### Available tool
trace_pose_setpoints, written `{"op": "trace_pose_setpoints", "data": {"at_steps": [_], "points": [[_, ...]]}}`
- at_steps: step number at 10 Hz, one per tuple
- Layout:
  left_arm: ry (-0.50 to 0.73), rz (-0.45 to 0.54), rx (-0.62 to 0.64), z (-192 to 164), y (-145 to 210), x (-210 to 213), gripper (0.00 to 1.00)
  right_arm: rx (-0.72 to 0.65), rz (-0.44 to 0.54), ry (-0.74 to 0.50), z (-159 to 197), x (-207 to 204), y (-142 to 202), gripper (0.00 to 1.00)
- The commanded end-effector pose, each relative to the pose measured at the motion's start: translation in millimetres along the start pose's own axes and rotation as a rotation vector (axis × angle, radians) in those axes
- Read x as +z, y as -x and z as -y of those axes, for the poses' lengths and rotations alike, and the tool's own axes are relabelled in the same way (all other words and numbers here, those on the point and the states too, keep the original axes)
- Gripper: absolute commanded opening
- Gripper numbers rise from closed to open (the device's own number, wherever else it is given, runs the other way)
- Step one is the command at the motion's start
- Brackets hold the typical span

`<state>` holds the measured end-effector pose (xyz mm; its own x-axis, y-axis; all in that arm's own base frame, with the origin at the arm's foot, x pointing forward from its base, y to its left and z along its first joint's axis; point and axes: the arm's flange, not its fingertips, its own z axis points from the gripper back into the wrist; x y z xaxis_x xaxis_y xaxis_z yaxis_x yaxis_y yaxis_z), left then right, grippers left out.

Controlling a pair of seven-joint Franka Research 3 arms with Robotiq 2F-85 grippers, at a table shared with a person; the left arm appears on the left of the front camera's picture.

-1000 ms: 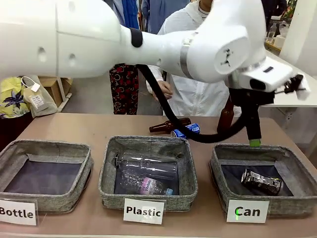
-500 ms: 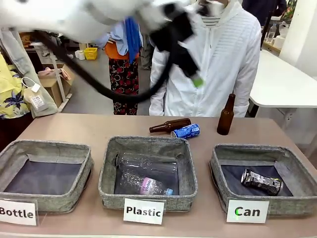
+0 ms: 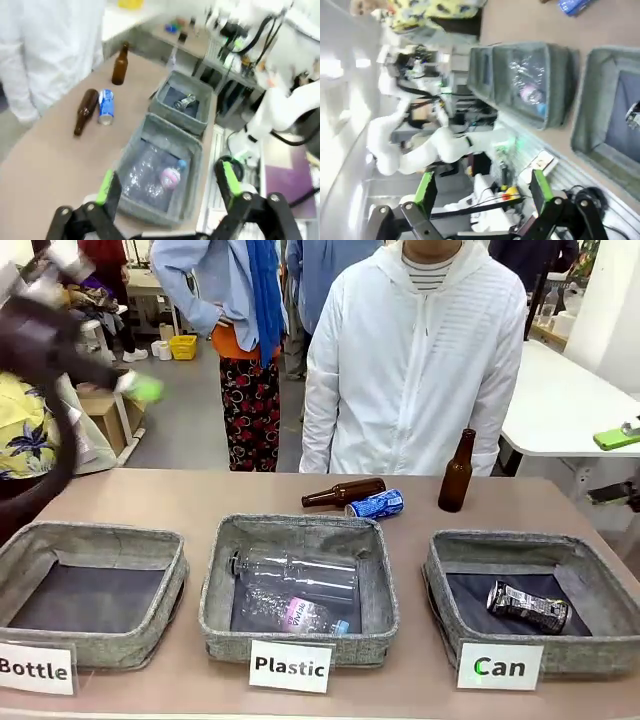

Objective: Sort the can waste into the basket.
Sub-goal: Pick up the can waste from the table and place it in the right Fabric basket.

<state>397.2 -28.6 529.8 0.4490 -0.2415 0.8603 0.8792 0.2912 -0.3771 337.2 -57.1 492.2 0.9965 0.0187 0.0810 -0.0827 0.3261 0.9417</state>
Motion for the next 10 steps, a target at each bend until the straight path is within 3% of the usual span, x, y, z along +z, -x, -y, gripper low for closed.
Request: {"op": "trace_pose_setpoints", "data": {"at_steps": [1,3,4,5,6,10], "points": [[0.056,0.160,0.062,-26.0,86.5,59.9,1.00,-0.035,0.000,-0.079,17.7,6.7,-22.2,1.00],[0.059,0.310,0.145,-46.8,162.9,102.5,1.00,-0.011,0.081,-0.032,33.9,19.7,-23.1,1.00],[0.068,0.310,0.162,-59.1,186.4,112.7,1.00,0.022,0.148,0.070,42.2,26.1,-20.5,1.00],[0.118,0.267,0.129,-67.8,199.5,114.0,1.00,-0.045,0.023,-0.067,37.8,9.3,-19.8,1.00],[0.034,0.326,0.171,-32.1,188.4,112.8,1.00,-0.045,0.023,-0.067,37.8,9.3,-19.8,1.00],[0.034,0.326,0.171,-32.1,188.4,112.8,1.00,-0.045,0.023,-0.067,37.8,9.3,-19.8,1.00]]}}
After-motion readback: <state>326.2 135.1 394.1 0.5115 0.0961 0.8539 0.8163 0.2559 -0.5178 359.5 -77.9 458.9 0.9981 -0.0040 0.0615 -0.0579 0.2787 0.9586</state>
